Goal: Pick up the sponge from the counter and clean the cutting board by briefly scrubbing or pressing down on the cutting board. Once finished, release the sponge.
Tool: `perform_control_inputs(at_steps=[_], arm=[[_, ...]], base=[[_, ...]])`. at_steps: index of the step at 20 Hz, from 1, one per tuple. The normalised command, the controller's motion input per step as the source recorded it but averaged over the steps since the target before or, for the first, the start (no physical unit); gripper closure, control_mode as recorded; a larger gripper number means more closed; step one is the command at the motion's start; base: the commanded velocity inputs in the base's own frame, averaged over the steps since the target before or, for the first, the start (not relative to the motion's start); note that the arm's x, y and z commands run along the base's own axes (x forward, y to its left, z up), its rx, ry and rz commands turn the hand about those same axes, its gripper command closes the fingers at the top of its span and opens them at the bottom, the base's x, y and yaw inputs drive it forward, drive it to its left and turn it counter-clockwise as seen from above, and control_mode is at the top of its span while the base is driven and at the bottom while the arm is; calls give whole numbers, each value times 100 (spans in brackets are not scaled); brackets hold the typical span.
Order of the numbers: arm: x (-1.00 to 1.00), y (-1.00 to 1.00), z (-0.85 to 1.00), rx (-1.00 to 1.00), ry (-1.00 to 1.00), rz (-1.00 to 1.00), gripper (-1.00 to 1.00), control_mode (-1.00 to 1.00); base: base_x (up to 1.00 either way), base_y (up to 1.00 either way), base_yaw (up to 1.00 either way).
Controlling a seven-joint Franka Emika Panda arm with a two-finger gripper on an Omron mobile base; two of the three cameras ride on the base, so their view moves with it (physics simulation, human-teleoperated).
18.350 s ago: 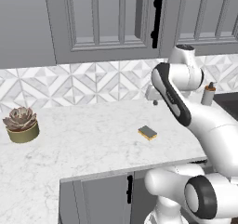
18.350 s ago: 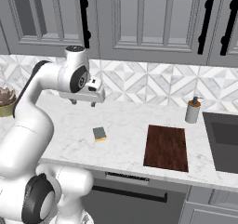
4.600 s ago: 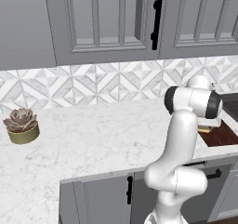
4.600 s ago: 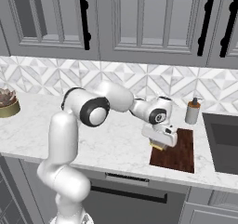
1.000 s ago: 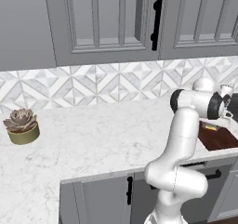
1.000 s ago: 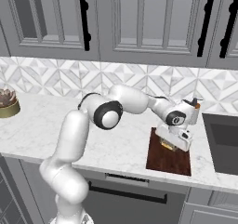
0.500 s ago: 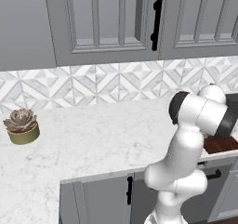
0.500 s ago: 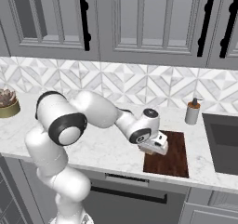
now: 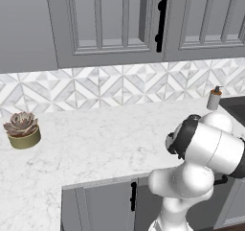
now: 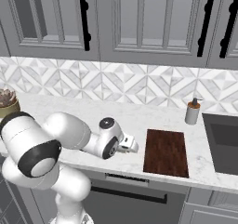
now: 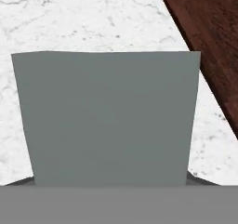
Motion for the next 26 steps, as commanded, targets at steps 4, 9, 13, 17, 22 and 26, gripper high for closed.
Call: perform_control_inputs(at_steps=[4,9,13,17,22,26], arm=[[4,23,0,-2,7,0,-100,-100],[0,-2,50,1,6,-1,-100,-100],[0,-34,84,10,1,0,-100,-100],[-27,-32,100,11,-8,0,-100,-100],[-66,-25,100,6,-34,0,-100,-100],[-64,-32,100,3,-38,0,-100,-100]], base=[[0,0,0],[0,0,0],[0,0,0],[0,0,0],[0,0,0],[0,0,0]])
